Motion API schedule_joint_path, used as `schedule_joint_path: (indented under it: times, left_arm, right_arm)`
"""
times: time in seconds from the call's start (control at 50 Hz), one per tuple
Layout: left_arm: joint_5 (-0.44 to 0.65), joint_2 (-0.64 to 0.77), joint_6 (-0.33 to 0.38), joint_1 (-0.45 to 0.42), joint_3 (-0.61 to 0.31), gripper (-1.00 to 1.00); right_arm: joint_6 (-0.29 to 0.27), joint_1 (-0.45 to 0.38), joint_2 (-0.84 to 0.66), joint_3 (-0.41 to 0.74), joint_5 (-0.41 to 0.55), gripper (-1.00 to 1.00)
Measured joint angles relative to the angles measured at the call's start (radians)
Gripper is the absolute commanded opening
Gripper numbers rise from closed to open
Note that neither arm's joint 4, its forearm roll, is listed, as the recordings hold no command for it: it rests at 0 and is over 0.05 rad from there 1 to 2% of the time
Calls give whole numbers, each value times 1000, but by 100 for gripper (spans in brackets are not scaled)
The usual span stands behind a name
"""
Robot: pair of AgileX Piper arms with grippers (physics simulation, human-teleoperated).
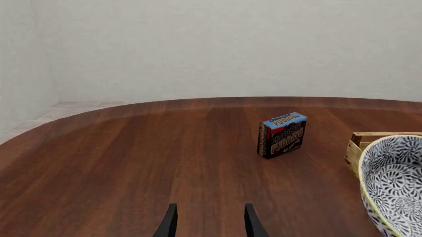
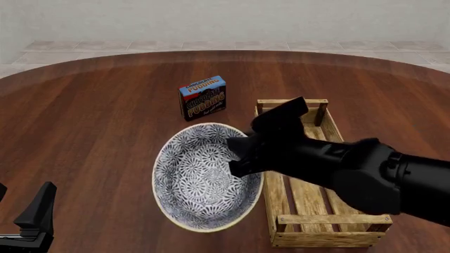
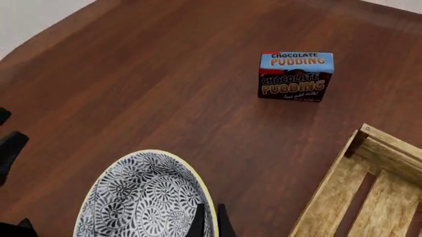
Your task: Pick up the bowl on the left and put it in the tray.
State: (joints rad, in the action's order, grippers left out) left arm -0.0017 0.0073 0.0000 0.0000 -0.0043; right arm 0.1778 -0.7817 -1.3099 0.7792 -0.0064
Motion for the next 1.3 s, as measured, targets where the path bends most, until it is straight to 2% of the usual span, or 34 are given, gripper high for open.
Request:
schedule_joint_path:
  times: [0.56,1.3]
  left_arm:
    - [0,0,0,0,0,100]
    - [0,0,0,0,0,100]
  right_arm:
    - [11,-3,207,-2,101,-100]
    - [114,148,317,-56,109,-100]
